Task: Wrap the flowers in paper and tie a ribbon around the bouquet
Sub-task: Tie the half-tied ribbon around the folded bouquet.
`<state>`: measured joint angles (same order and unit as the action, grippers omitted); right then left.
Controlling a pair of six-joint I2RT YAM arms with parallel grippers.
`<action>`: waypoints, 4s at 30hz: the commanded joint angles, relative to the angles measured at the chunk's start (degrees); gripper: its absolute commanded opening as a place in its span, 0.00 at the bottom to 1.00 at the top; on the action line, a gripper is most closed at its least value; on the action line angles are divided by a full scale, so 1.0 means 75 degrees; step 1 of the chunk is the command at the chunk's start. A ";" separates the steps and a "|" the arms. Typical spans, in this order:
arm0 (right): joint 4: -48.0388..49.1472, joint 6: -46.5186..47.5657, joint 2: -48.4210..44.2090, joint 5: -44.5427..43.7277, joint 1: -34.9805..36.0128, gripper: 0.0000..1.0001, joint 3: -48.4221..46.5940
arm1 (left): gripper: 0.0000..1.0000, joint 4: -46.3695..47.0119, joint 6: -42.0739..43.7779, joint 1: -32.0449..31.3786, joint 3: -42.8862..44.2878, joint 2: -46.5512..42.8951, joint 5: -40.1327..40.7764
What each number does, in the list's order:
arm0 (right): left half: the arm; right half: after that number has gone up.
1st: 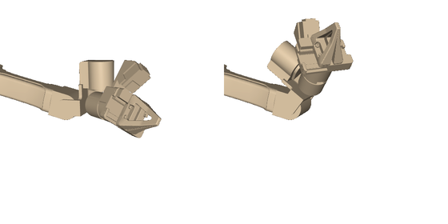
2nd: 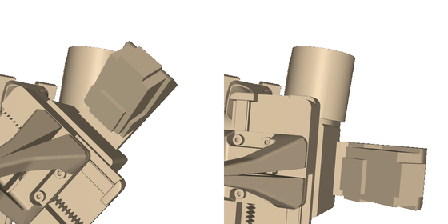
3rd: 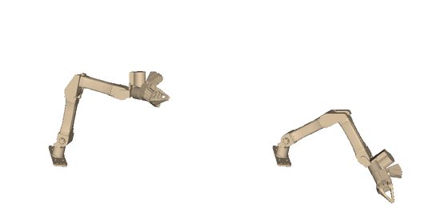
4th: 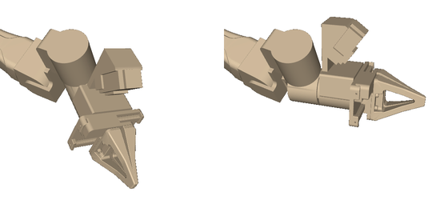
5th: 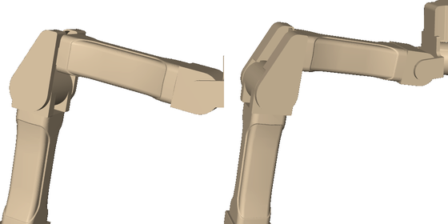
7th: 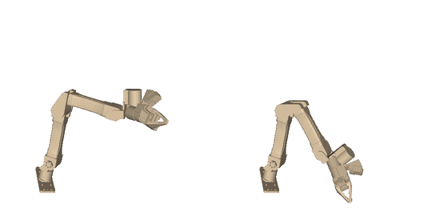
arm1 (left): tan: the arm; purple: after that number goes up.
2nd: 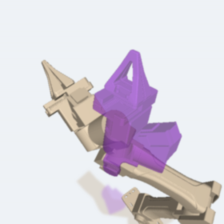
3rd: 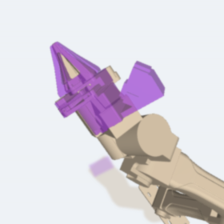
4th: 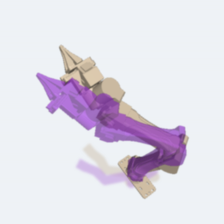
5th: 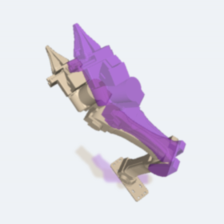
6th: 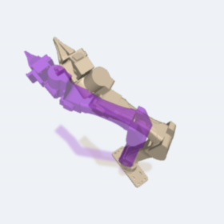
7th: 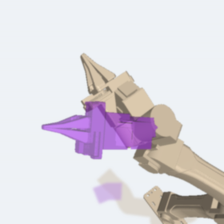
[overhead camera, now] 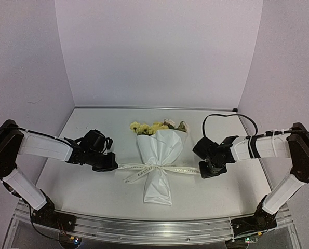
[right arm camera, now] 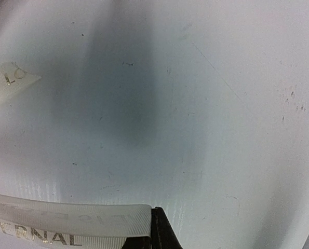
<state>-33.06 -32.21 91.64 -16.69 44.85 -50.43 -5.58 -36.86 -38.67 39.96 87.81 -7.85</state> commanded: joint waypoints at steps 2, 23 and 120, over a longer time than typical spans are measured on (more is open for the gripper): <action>-0.0993 -0.0426 -0.0262 -0.0903 -0.0261 0.00 0.0299 | 0.00 -0.0375 -0.0323 0.0304 -0.0256 -0.0262 0.0752; -0.0803 -0.1021 -0.0944 -0.1478 -0.0266 0.00 0.0768 | 0.00 -0.0151 -0.1286 0.0302 -0.0551 -0.0732 0.1416; 0.0611 0.1455 -0.0817 0.3014 0.1017 0.76 -0.0620 | 0.02 -0.0078 0.0083 0.0385 -0.0258 -0.0768 -0.0235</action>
<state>-29.34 -22.85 84.42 3.06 52.56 -51.22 -5.06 -37.44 -35.40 35.53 82.91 -10.36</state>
